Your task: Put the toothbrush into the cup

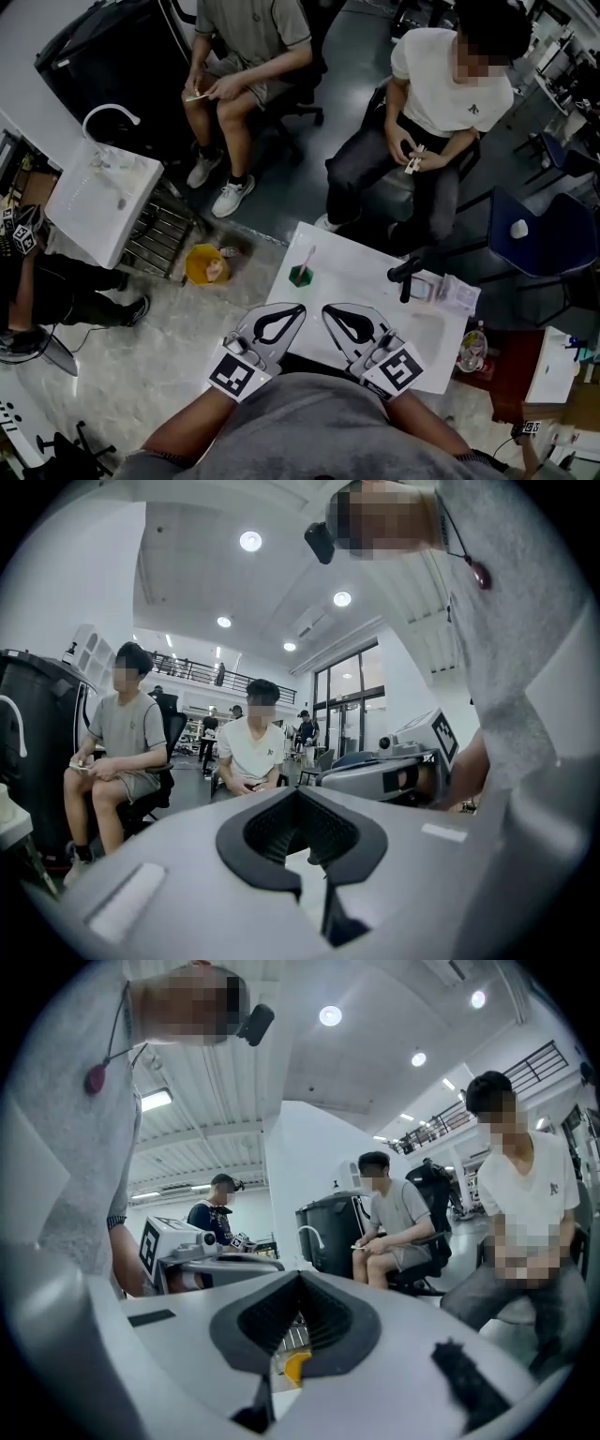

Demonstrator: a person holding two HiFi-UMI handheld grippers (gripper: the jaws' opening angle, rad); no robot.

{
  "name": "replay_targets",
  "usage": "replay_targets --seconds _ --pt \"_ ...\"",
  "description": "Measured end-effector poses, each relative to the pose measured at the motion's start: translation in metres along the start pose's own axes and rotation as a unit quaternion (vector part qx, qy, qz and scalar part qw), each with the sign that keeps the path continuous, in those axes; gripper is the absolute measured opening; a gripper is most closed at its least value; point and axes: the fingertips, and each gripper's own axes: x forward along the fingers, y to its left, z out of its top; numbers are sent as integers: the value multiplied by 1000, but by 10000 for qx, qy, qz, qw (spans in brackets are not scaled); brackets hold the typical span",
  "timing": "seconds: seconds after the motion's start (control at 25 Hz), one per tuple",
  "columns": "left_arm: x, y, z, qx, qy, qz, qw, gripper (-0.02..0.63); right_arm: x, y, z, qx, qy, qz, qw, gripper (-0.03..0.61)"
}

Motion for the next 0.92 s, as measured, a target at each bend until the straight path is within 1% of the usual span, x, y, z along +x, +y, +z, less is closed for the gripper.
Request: replay_targets --seconds 0.52,0.76,0.92 --pt "3 -3 1 20 15 -37 10000 8 -5 0 0 -53 41 -51 10000 14" --pt "3 -6 -3 16 32 -48 10000 8 -6 3 -1 -162 5 -19 9999 12" --pt "6 -5 -2 -1 -20 -13 10000 8 -5 2 -2 -128 22 10 9999 14"
